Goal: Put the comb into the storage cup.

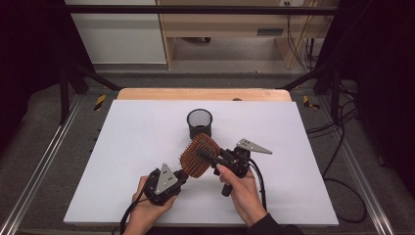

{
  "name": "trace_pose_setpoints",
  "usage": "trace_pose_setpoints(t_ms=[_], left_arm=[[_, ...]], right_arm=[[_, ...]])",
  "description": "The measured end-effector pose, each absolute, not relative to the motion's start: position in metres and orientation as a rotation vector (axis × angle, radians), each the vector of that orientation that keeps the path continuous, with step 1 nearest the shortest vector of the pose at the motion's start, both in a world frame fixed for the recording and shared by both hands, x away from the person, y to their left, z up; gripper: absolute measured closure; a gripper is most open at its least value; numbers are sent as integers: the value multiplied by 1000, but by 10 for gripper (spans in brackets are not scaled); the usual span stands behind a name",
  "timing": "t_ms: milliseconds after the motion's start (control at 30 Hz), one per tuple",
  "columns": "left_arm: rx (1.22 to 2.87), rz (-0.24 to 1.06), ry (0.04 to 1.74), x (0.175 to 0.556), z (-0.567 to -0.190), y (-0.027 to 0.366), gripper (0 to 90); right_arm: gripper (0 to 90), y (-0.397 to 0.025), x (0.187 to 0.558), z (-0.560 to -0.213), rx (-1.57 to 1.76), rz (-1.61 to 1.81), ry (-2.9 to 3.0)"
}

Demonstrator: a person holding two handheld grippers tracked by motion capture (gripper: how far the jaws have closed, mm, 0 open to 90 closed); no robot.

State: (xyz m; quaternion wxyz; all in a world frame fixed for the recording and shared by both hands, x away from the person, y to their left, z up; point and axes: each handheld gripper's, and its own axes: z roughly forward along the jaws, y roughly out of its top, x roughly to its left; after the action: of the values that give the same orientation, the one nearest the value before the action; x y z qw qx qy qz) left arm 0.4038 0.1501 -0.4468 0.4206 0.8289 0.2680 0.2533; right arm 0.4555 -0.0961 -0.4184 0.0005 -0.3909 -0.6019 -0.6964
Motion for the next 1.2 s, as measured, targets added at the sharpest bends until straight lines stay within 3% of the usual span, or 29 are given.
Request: trace_pose_setpoints(t_ms=[500, 867, 1200], left_arm=[[2019, 590, 666, 405, -448, 152, 702], [1971, 596, 725, 410, -445, 168, 638], [1858, 675, 875, 421, -443, 205, 441]], right_arm=[[524, -104, 455, -412, -1289, -2220, -1844], [521, -149, 468, -412, -1469, -2301, -1743], [518, -181, 473, -413, -1578, -2342, -1682]])
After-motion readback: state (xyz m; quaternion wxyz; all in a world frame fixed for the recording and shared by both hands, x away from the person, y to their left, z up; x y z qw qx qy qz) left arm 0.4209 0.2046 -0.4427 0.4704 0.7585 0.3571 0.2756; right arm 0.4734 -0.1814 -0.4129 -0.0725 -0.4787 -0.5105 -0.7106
